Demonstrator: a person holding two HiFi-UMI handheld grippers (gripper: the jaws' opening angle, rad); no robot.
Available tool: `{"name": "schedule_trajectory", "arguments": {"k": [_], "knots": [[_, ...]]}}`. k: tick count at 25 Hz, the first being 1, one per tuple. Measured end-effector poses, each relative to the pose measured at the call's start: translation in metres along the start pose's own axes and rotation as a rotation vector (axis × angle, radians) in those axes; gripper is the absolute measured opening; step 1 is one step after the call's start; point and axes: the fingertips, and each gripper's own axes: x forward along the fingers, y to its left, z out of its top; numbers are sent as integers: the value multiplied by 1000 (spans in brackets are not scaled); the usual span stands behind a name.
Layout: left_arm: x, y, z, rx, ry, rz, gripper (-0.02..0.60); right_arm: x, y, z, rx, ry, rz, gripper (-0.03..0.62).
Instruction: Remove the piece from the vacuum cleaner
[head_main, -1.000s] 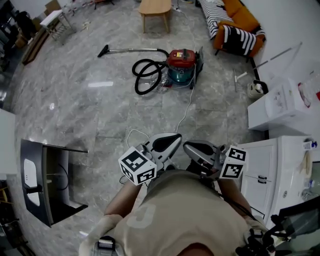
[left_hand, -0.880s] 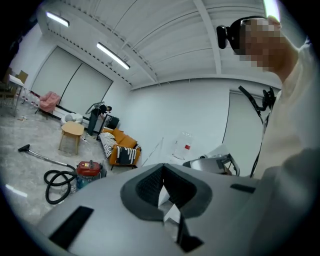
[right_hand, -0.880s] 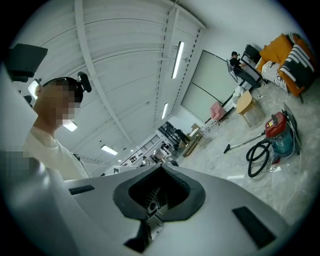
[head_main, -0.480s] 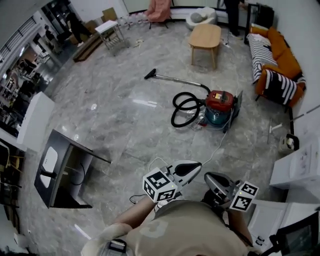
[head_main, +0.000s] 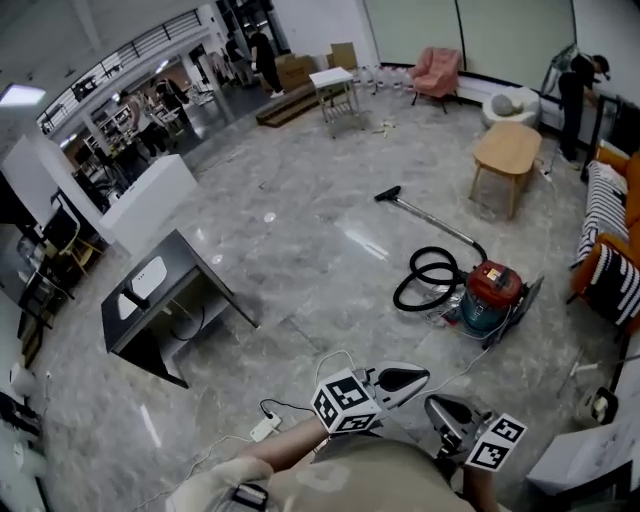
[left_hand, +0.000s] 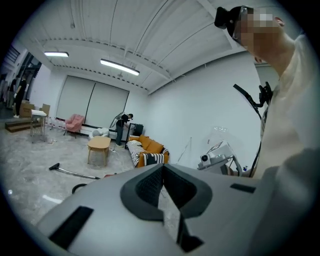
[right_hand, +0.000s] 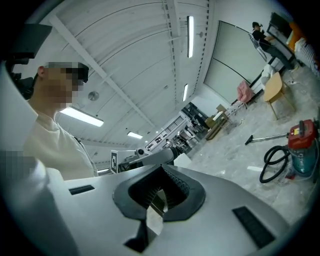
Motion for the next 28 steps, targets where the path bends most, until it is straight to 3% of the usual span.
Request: {"name": "schedule_trajectory", "arguments": {"k": [5,11,15,19,22,28], "knots": [[15,-1,-5,-14,23,47,4,-17,-10,8,16,-4,36,2],[49,-3,-9,83,40,0,3,-42,-33,17,-58,-79,11,2],[74,-22,2,73,45,-120,3,-70,-27,29,-49,-125,-142,2],[98,-5,5,62,55,-211,3,-78,-55,44,-26,-177,-274,2],[107,17,14,51,47,-247,4,-71,-76,53,10,-198,-334,2],[104,84,15,-29,48,-265,3,-24,-108,67,-4,-122,-411,2]]}}
